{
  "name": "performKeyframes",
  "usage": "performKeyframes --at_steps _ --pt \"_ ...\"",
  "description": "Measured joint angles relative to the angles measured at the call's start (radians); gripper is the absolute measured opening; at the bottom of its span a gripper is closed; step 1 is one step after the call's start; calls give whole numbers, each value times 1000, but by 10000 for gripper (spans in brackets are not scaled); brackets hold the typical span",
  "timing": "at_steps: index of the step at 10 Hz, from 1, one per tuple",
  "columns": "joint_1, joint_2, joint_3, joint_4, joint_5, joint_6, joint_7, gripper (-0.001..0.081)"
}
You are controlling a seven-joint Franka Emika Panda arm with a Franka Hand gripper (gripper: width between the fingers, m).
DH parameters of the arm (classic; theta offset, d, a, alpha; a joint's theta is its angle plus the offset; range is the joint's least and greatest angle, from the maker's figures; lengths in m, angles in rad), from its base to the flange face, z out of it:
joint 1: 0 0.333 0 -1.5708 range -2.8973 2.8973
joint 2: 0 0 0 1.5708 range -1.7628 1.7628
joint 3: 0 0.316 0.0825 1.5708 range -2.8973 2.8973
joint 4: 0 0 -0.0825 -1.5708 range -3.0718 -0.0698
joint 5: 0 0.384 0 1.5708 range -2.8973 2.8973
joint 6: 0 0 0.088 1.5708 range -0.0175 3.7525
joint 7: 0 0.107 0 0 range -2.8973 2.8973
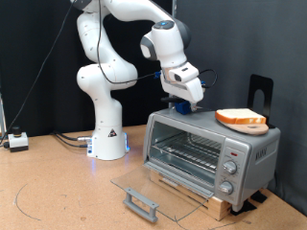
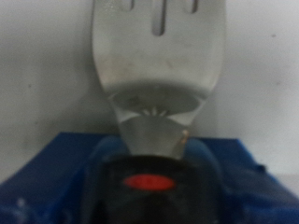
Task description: Make a piece of toast with the oven
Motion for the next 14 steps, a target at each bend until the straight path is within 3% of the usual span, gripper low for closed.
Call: performKeyframes --at_steps 4,5,6,7,8,11,14 --pt "-3 3 0 -3 -5 -12 2 809" --pt "-3 3 0 -3 -5 -12 2 756" --pt "-3 3 0 -3 -5 -12 3 580" --pt "-3 3 0 -3 -5 -12 3 580" --pt "-4 4 0 -3 -5 -12 3 402" --pt "-7 3 -10 -3 -4 -21 2 403" --pt "-8 -26 -95 12 8 -89 -40 403"
